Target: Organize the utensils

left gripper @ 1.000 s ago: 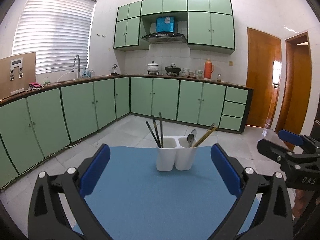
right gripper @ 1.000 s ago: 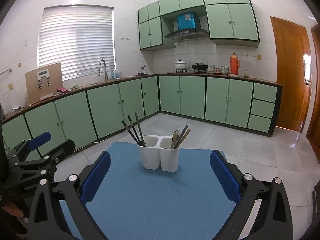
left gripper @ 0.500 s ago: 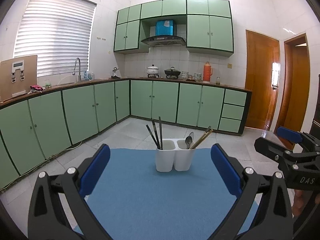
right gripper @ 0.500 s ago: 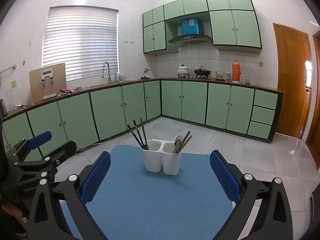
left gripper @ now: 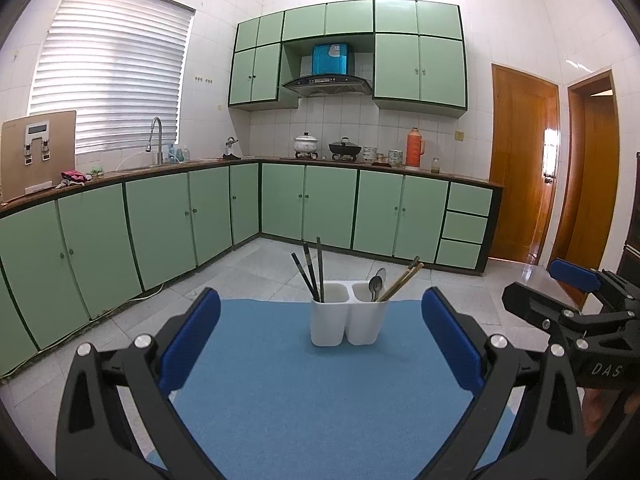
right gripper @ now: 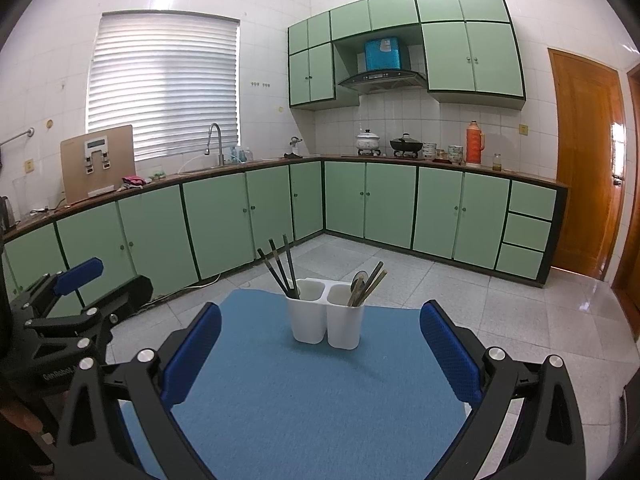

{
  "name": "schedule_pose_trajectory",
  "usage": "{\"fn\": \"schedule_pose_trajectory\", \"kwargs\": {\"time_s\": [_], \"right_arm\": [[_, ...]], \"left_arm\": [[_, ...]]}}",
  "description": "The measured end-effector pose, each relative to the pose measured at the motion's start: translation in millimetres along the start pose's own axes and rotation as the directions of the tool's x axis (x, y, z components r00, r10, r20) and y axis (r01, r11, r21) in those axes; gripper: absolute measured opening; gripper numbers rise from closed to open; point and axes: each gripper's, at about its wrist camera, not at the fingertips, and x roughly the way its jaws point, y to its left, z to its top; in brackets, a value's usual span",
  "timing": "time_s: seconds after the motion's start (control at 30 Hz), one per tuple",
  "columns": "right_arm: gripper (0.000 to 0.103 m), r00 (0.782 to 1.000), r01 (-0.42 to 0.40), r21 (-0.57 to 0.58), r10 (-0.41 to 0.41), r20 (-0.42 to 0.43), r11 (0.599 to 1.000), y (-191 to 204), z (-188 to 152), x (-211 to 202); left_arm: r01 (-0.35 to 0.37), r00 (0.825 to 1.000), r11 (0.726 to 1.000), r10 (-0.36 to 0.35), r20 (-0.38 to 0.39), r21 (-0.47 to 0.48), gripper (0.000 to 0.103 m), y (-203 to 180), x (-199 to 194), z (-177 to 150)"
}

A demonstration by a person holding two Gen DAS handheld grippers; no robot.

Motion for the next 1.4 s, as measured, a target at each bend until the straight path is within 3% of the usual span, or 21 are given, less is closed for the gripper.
{"fn": "schedule_pose_trajectory", "kwargs": {"time_s": [1.4], "right_arm": [[0.098, 1.000, 0.000, 0.002, 0.000, 0.002, 1.000, 2.2, -0.4, -0.5]], "left_arm": [[-0.004, 1.000, 1.000, 0.004, 0.005, 0.002, 0.098, -2.6, -5.3, -0.2]]}}
